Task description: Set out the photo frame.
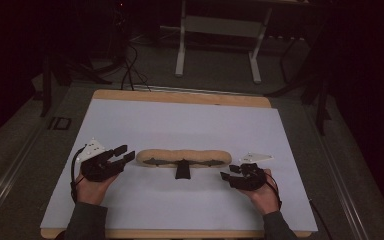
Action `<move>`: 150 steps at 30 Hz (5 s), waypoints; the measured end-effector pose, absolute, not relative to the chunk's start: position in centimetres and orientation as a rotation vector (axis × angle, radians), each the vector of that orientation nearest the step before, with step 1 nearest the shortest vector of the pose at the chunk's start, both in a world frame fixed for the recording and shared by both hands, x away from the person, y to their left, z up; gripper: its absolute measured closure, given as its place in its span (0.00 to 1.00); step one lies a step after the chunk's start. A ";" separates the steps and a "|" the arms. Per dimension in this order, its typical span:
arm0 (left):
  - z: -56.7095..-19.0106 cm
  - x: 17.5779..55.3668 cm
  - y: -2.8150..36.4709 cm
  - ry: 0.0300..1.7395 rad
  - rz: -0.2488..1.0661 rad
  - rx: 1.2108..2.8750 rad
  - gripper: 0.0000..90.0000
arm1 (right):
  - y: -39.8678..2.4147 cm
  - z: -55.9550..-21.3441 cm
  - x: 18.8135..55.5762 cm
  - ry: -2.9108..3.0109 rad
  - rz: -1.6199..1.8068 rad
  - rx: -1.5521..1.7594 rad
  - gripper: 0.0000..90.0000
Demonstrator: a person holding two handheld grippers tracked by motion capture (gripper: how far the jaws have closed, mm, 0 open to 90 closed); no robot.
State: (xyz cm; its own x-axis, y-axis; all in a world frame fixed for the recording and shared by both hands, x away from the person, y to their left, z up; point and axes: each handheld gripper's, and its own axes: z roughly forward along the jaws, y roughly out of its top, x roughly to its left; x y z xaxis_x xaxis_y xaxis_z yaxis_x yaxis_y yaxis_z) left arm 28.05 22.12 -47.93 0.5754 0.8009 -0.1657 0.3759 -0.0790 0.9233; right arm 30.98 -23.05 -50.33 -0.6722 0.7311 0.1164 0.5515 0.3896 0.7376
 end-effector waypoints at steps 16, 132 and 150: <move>-48.8 29.1 21.7 1.021 0.522 1.773 0.90 | -22.6 -49.7 30.4 2.385 1.203 1.091 0.95; -50.3 26.5 13.7 0.641 0.326 2.040 1.00 | -14.5 -47.9 34.4 2.371 1.119 1.068 1.00; -50.4 25.9 11.6 0.584 0.316 2.033 1.00 | -13.9 -47.9 34.2 2.399 1.111 1.056 1.00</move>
State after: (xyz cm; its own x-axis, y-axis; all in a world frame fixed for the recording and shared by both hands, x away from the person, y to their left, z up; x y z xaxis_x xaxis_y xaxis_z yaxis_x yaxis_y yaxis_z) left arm 25.93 11.61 -50.44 0.8519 0.5236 -0.0144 0.2748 -0.4234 0.8633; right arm 34.22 -13.90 -47.87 -0.6875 0.7252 0.0388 0.4985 0.4324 0.7513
